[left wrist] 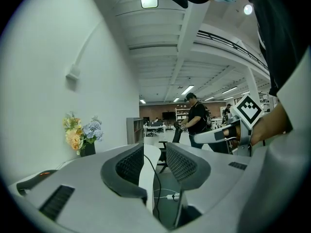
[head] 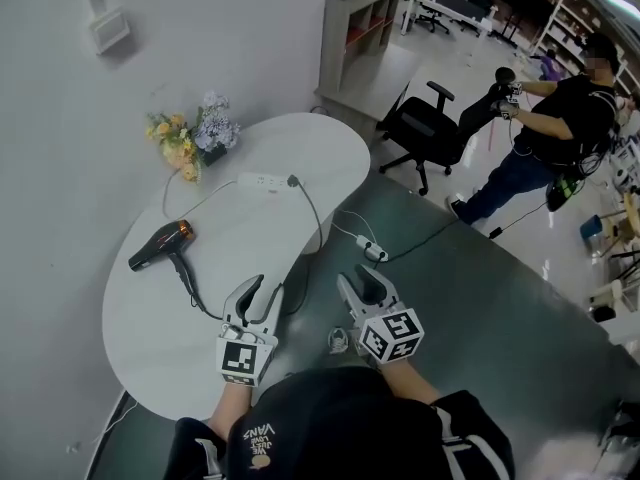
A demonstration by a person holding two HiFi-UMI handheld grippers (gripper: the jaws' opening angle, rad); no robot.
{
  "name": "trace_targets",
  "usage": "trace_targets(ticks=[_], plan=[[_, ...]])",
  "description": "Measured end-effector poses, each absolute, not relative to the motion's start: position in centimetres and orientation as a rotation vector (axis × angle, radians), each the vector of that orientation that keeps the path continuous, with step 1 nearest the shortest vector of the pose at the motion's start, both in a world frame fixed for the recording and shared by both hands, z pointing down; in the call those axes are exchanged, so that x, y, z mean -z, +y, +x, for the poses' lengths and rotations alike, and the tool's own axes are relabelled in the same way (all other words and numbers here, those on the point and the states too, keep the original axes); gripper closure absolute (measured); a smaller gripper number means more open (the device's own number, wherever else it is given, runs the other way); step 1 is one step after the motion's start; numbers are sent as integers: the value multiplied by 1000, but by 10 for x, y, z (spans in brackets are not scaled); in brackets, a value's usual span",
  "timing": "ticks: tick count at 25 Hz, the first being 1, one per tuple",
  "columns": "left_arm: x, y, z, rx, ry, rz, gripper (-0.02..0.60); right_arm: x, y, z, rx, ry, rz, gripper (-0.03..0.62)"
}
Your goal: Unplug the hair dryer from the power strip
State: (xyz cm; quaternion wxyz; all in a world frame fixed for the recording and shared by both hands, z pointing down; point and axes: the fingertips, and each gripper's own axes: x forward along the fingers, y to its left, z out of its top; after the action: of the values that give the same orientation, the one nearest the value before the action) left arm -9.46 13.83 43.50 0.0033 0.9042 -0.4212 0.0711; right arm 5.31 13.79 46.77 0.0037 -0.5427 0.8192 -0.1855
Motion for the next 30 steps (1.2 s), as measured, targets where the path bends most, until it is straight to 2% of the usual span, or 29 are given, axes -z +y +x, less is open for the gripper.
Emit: trace_targets(ticks=[17,30], plan=[[-459,71,-26,-306,-1540,2717,434,-485,49,116,581,2776,-1471,447],[-477,6,-34,-459,-1561,2693,434,-502,-22,108,610,2813,-1434,447]])
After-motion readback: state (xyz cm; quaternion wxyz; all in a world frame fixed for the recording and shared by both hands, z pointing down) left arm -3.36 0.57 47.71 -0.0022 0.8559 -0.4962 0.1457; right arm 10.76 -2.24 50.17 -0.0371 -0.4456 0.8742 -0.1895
